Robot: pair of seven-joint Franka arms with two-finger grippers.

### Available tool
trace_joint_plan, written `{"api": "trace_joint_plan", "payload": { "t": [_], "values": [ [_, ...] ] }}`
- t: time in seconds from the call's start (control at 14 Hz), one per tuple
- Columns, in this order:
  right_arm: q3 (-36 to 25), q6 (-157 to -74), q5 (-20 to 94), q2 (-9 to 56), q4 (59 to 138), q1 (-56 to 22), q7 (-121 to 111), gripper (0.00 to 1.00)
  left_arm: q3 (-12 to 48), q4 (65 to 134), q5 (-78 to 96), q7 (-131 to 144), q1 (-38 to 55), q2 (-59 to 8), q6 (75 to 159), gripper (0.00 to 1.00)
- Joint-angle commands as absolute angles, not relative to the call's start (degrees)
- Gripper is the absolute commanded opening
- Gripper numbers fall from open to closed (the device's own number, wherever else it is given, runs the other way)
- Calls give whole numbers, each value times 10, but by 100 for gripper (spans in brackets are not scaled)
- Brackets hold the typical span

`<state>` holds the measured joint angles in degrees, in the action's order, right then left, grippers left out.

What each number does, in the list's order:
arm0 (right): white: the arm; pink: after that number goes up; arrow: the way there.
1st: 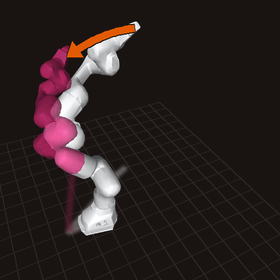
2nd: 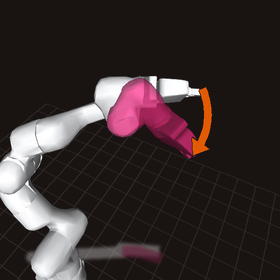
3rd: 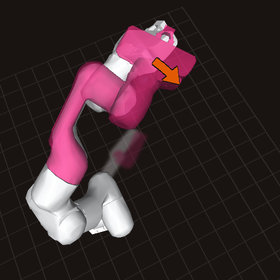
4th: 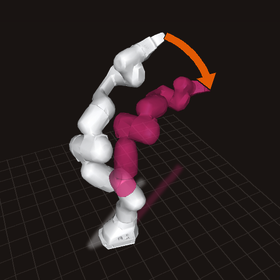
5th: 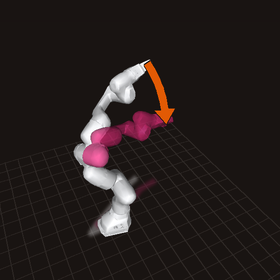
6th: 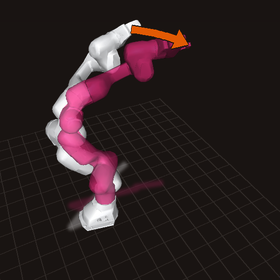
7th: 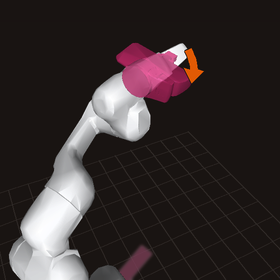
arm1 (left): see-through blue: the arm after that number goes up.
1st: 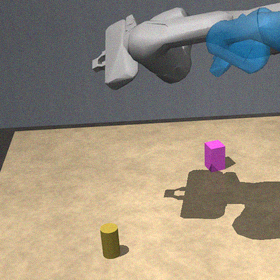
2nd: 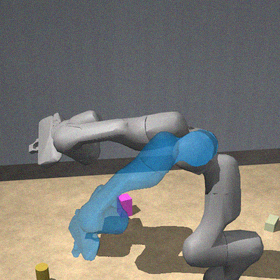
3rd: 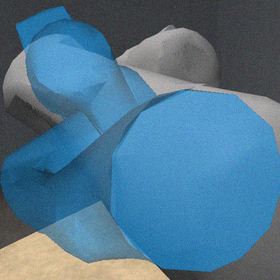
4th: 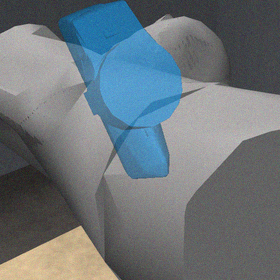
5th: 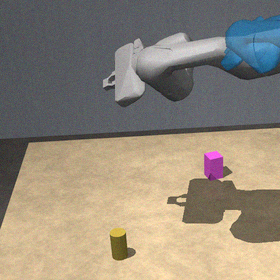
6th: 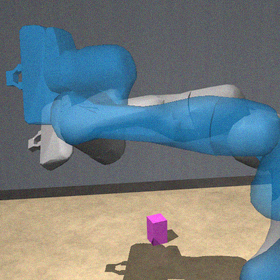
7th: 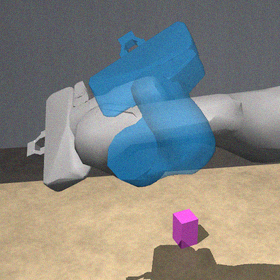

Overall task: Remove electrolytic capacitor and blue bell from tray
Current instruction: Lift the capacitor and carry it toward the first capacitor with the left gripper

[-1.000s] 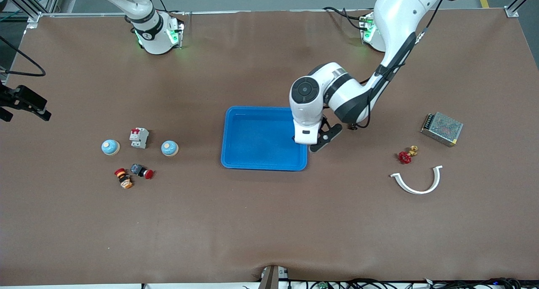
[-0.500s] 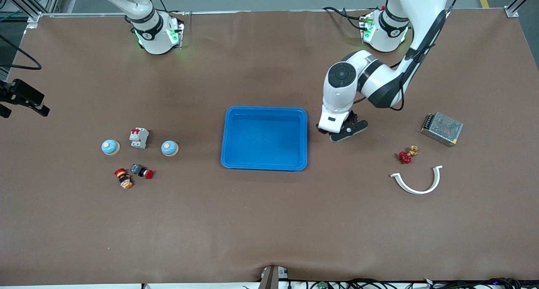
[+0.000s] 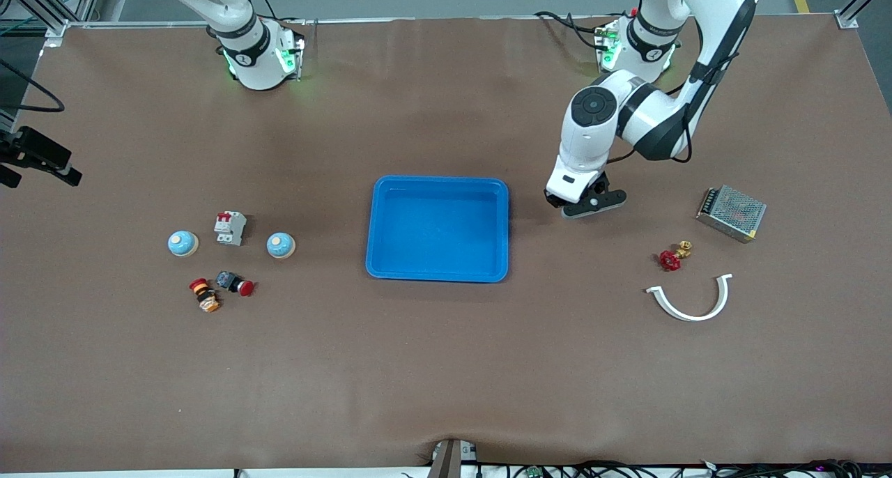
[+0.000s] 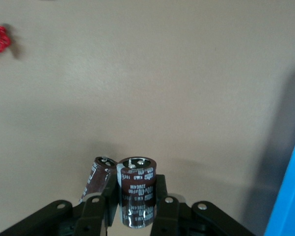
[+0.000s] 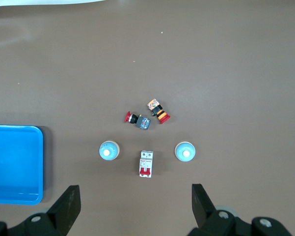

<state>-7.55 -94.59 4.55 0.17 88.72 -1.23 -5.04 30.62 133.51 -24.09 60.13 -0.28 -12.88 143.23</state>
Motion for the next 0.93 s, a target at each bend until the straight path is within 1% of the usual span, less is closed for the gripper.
{"api": "trace_joint_plan", "payload": {
  "t": [0.0,0.14,0.29,0.57,0.86],
  "values": [
    [-70,-933,58,4,867,3,-57,100,315,1413,-252,557,-42,-88,1511,0],
    [-69,-933,58,4,867,1,-57,100,316,1436,-281,523,-80,-81,1535,0],
    [-70,-936,57,5,867,-8,-56,100,316,1440,-283,472,-111,-79,1541,0],
    [-71,-934,58,5,867,-7,-56,100,318,1448,-283,304,-212,-81,1556,0],
    [-70,-933,58,4,867,-8,-58,100,318,1462,-283,242,-242,-93,1597,0]
  ]
}}
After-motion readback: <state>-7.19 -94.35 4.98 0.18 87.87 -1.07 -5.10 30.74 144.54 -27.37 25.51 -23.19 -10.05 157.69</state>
